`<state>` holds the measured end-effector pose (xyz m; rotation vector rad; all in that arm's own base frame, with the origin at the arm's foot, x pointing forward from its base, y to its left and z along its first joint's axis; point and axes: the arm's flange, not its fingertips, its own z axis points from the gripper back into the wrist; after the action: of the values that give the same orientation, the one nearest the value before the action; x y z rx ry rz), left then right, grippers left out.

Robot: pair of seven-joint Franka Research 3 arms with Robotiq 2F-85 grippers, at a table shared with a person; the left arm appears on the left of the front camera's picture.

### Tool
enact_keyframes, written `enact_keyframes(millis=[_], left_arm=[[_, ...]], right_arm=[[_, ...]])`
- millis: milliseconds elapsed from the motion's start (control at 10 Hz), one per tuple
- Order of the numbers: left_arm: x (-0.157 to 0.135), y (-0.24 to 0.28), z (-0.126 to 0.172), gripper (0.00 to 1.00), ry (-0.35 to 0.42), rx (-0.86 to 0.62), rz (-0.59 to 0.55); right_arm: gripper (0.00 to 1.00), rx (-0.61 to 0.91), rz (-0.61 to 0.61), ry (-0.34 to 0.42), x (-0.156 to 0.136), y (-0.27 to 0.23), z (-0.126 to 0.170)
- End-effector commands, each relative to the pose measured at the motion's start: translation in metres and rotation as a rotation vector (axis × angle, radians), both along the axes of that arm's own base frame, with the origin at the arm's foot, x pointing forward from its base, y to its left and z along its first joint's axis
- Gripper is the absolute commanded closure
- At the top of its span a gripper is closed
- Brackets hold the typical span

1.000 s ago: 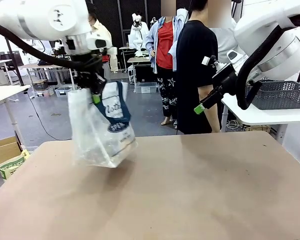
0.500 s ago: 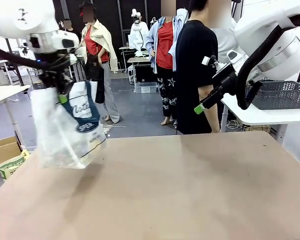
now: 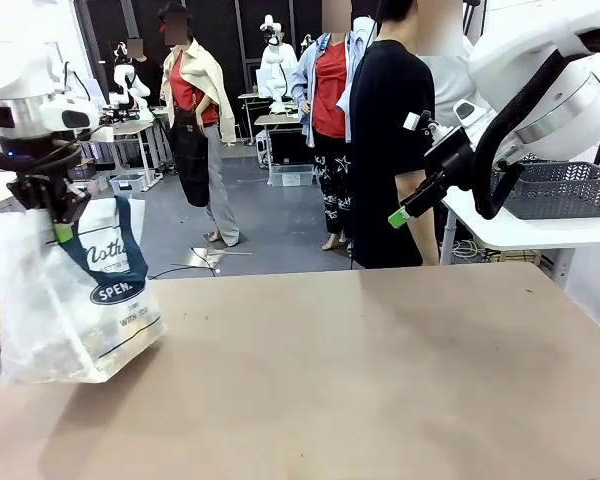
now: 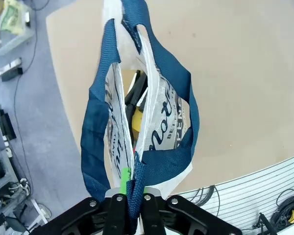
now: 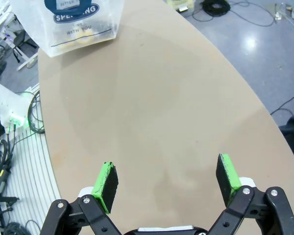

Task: Transfer purchased items from the store into the shopping bag.
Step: Move the Reusable shopping bag to the right side of the table.

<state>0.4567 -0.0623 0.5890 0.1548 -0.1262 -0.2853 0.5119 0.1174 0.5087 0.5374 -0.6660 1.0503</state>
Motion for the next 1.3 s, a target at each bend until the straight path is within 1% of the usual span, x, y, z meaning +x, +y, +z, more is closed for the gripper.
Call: enact_keyframes(millis=[0,100,300,400,500,600,800,900,1200], left_arm=[[0.0,0.015,-0.002,1.0,-0.063,0.027,0.034],[-0.001,0.023,-0.007,1.0,-0.098,0.039,0.052],[-0.005,0.036,-0.018,1.0,-0.141,0.055,0.036],[-0.007,0.045,-0.028,1.0,-0.136,0.049,-0.003],[-0.011,0.049,-0.034,1.0,-0.141,0.063,-0.004],[-0.013,0.046,-0.041,1.0,-0.131,0.039,-0.012],[-0.019,0.036,-0.053,1.0,-0.084,-0.007,-0.02],[-0.009,0.04,-0.045,1.0,-0.098,0.031,0.012],[-0.009,0.04,-0.045,1.0,-0.098,0.031,0.012]], right_arm=[[0.0,0.003,-0.005,0.006,0.002,0.001,0.0],[0.0,0.003,-0.005,0.006,0.002,0.001,0.0],[0.0,0.003,-0.005,0.006,0.002,0.001,0.0],[0.0,0.003,-0.005,0.006,0.002,0.001,0.0],[0.0,0.003,-0.005,0.006,0.002,0.001,0.0],[0.0,0.003,-0.005,0.006,0.002,0.001,0.0],[0.0,0.003,-0.005,0.006,0.002,0.001,0.0],[0.0,0.003,-0.005,0.006,0.002,0.001,0.0],[0.0,0.003,-0.005,0.006,0.002,0.001,0.0]])
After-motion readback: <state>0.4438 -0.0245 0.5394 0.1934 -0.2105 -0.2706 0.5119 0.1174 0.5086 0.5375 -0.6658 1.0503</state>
